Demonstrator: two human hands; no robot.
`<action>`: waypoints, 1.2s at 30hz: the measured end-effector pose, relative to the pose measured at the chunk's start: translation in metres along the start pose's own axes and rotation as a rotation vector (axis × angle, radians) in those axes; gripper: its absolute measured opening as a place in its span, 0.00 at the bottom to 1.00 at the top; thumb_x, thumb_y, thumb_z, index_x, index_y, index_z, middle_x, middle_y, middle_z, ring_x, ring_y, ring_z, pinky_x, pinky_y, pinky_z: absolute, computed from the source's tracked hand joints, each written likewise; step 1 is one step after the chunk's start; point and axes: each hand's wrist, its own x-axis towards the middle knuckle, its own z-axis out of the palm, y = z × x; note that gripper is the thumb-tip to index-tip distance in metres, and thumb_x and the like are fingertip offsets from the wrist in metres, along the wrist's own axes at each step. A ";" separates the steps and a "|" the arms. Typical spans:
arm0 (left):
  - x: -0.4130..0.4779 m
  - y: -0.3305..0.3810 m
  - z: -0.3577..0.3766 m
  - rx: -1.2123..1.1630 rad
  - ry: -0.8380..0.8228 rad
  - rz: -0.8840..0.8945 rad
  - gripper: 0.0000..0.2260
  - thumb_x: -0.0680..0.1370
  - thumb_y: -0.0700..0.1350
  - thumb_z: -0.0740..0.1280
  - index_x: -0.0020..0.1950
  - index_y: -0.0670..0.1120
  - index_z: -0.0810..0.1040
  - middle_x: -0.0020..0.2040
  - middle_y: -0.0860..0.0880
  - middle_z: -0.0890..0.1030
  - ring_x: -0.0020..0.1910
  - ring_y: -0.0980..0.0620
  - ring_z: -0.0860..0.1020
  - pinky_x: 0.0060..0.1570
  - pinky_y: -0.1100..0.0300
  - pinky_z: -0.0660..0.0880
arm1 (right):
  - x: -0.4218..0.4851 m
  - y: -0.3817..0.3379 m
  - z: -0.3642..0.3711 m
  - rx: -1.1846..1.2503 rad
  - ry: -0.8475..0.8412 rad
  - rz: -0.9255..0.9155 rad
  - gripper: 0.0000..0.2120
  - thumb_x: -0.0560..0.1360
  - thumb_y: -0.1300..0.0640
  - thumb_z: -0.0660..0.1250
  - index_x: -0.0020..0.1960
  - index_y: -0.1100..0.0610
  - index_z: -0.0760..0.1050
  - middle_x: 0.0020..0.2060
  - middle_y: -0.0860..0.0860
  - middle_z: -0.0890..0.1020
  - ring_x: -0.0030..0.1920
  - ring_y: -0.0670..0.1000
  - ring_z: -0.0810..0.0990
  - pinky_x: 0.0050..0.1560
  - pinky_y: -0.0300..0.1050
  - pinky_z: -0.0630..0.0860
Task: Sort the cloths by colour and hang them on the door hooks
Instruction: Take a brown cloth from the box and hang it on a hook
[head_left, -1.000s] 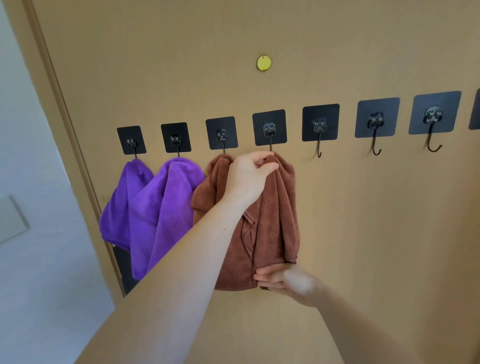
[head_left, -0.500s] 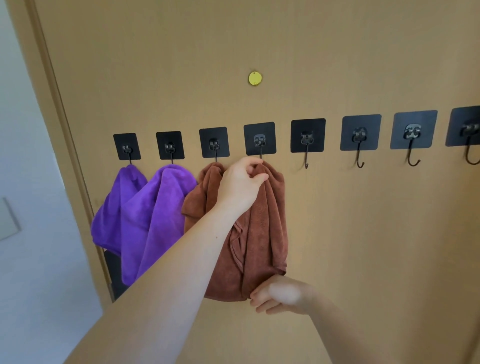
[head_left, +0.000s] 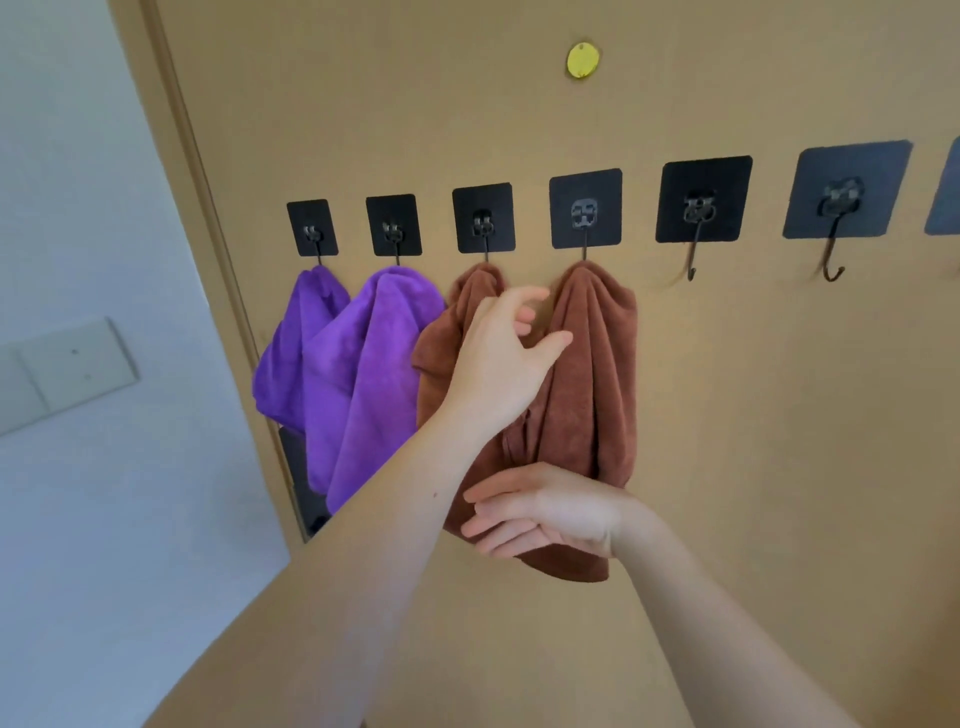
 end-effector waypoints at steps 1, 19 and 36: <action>-0.007 -0.004 -0.004 -0.001 0.030 -0.008 0.18 0.77 0.48 0.74 0.66 0.53 0.77 0.58 0.52 0.76 0.54 0.60 0.77 0.52 0.76 0.69 | 0.002 -0.001 0.003 -0.001 0.014 -0.022 0.19 0.82 0.56 0.67 0.71 0.58 0.73 0.59 0.58 0.85 0.58 0.55 0.85 0.63 0.49 0.80; -0.206 -0.062 -0.164 -0.051 0.296 -0.481 0.05 0.81 0.42 0.68 0.50 0.48 0.84 0.45 0.56 0.85 0.42 0.67 0.79 0.41 0.75 0.72 | 0.041 -0.006 0.170 0.062 0.204 -0.147 0.07 0.82 0.59 0.65 0.51 0.55 0.82 0.41 0.54 0.87 0.41 0.48 0.84 0.42 0.38 0.79; -0.431 -0.053 -0.404 0.095 0.592 -0.711 0.05 0.82 0.47 0.68 0.52 0.53 0.84 0.46 0.57 0.86 0.50 0.60 0.82 0.50 0.64 0.76 | 0.024 -0.056 0.469 -0.144 -0.179 -0.212 0.06 0.80 0.53 0.67 0.51 0.52 0.83 0.43 0.48 0.88 0.47 0.48 0.87 0.56 0.47 0.82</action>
